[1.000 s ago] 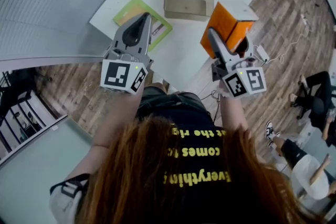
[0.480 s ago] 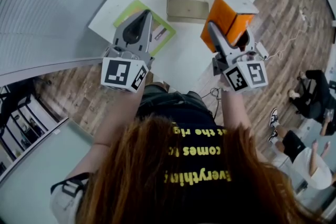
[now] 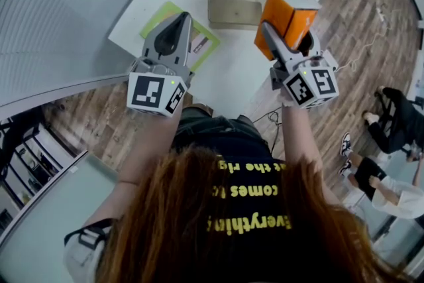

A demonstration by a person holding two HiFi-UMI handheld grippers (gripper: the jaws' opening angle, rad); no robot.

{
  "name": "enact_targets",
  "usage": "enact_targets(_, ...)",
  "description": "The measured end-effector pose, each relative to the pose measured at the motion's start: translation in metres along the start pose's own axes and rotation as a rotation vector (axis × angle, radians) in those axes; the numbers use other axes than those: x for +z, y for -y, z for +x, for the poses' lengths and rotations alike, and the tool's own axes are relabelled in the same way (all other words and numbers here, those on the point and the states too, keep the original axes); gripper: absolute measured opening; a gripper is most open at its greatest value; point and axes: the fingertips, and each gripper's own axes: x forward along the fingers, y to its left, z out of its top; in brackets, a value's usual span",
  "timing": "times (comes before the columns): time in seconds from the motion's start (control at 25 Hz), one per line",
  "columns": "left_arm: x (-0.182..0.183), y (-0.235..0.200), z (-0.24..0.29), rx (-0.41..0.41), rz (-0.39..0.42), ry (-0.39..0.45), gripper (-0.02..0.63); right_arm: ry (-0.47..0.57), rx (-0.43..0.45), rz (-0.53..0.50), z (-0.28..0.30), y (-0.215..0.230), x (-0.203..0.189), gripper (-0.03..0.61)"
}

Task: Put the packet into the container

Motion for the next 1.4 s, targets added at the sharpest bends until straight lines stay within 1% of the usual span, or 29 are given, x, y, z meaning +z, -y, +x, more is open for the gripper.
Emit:
enact_targets(0.2,-0.004,0.0,0.003,-0.001,0.003,-0.002,0.002,-0.057,-0.02,0.021,0.007,0.016,-0.014,0.411)
enact_targets(0.28,-0.004,0.0,0.003,0.002,0.002,-0.003,0.002,-0.103,-0.012,0.001,0.012,0.019,-0.024,0.411)
enact_targets(0.36,-0.004,0.0,0.003,0.004,0.0,-0.003,0.002,-0.176,0.014,-0.047,0.02,0.021,-0.038,0.411)
enact_targets(0.44,-0.003,-0.001,0.002,0.007,0.0,-0.003,0.002,-0.26,0.07,-0.116,0.03,0.02,-0.054,0.411)
enact_targets(0.64,-0.004,-0.007,-0.002,0.025,-0.001,-0.007,0.002,-0.447,0.292,-0.333,0.052,0.009,-0.084,0.411)
enact_targets(0.84,-0.003,-0.013,-0.01,0.05,0.001,-0.01,0.002,-0.572,0.479,-0.581,0.067,-0.001,-0.104,0.411)
enact_targets(0.96,-0.004,-0.018,-0.016,0.068,0.001,-0.013,0.002,-0.64,0.64,-0.746,0.068,-0.007,-0.118,0.411)
enact_targets(1.04,-0.004,-0.021,-0.021,0.083,0.002,-0.015,0.002,-0.678,0.741,-0.827,0.066,-0.01,-0.124,0.411)
enact_targets(1.12,-0.004,-0.023,-0.026,0.098,0.004,-0.016,0.002,-0.701,0.785,-0.862,0.067,-0.01,-0.126,0.411)
enact_targets(1.24,-0.003,-0.029,-0.033,0.125,0.004,-0.015,0.002,-0.72,0.792,-0.867,0.075,-0.004,-0.129,0.411)
enact_targets(1.4,-0.002,-0.038,-0.044,0.158,0.01,-0.012,0.002,-0.757,0.805,-0.849,0.096,0.003,-0.142,0.411)
